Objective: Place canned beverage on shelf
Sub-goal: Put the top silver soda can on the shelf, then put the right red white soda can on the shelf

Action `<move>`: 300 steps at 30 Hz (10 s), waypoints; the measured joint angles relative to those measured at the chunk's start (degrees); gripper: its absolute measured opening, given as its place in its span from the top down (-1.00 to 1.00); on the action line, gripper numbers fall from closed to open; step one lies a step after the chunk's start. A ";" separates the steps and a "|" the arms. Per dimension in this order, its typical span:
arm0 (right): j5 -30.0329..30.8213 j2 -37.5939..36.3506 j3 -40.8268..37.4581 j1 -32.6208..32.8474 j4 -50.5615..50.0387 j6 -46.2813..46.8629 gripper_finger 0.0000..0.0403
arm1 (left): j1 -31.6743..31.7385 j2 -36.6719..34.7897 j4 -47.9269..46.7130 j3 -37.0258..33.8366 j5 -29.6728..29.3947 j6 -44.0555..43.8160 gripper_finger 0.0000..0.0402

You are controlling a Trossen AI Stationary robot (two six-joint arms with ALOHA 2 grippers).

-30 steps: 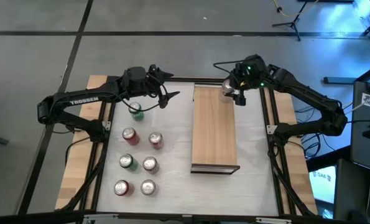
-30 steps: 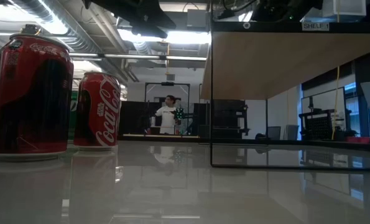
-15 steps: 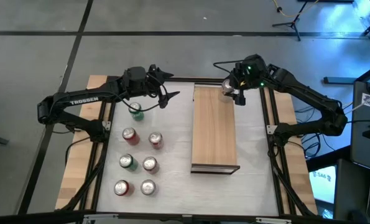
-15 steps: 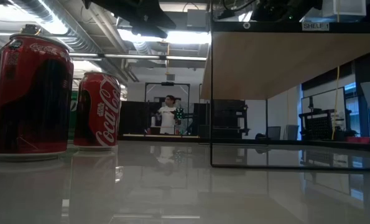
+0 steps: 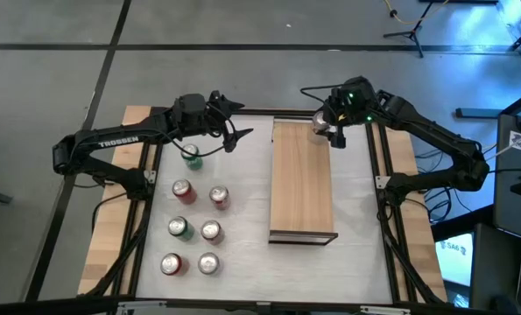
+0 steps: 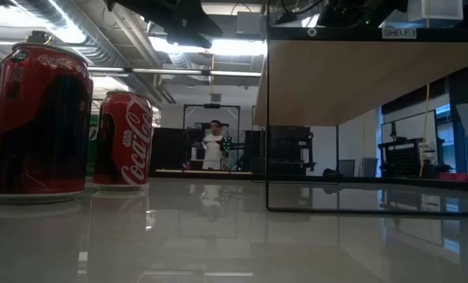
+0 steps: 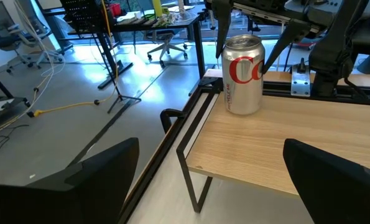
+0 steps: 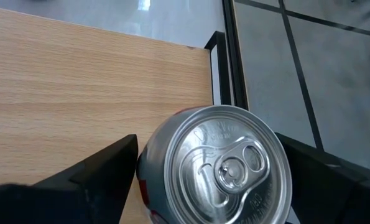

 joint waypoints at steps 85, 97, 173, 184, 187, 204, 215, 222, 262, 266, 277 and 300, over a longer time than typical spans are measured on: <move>-39.58 -13.99 0.09 0.07 -4.00 18.23 -0.86 | -28.92 1.48 -50.28 12.96 -8.97 -72.82 -0.94; -39.50 -13.99 0.09 0.08 -4.03 18.16 -0.86 | -28.89 15.50 -60.83 26.88 0.37 -69.99 -0.94; -37.03 -13.99 0.04 0.07 -7.86 17.88 -0.86 | -26.91 27.63 -64.84 17.84 -1.27 -66.90 -0.94; -37.03 -13.97 0.04 0.07 -7.86 17.88 -0.86 | -26.97 27.61 -64.07 15.52 1.08 -66.84 -0.65; -37.03 -13.97 0.04 0.07 -7.86 17.88 -0.86 | -26.97 27.58 -63.82 15.50 1.26 -66.84 -0.55; -37.03 -13.97 0.04 0.07 -7.86 17.88 -0.86 | -25.79 27.47 -63.22 22.41 2.10 -54.66 -0.41; -37.03 -13.98 0.04 0.06 -7.86 17.88 -0.86 | -22.05 27.41 -71.83 38.25 4.43 -43.60 -0.42; -37.03 -13.98 0.04 0.07 -7.86 17.88 -0.86 | -19.49 27.36 -72.28 47.14 3.77 -40.55 -0.42; -35.98 -13.97 0.04 0.07 -7.86 17.05 -0.86 | -10.91 35.39 -54.17 57.31 7.95 -20.87 -0.42; -36.10 -13.97 0.04 0.07 -7.84 16.68 -0.86 | -11.18 35.39 -54.13 57.31 7.67 -20.92 -0.42; -39.21 -13.97 0.04 2.60 -4.77 16.72 -0.86 | -13.09 35.39 -54.03 57.31 5.54 -20.85 -0.42; -8.75 -6.74 0.04 22.39 10.23 30.65 -0.86 | -17.33 35.39 -50.19 57.31 0.94 -15.91 -0.42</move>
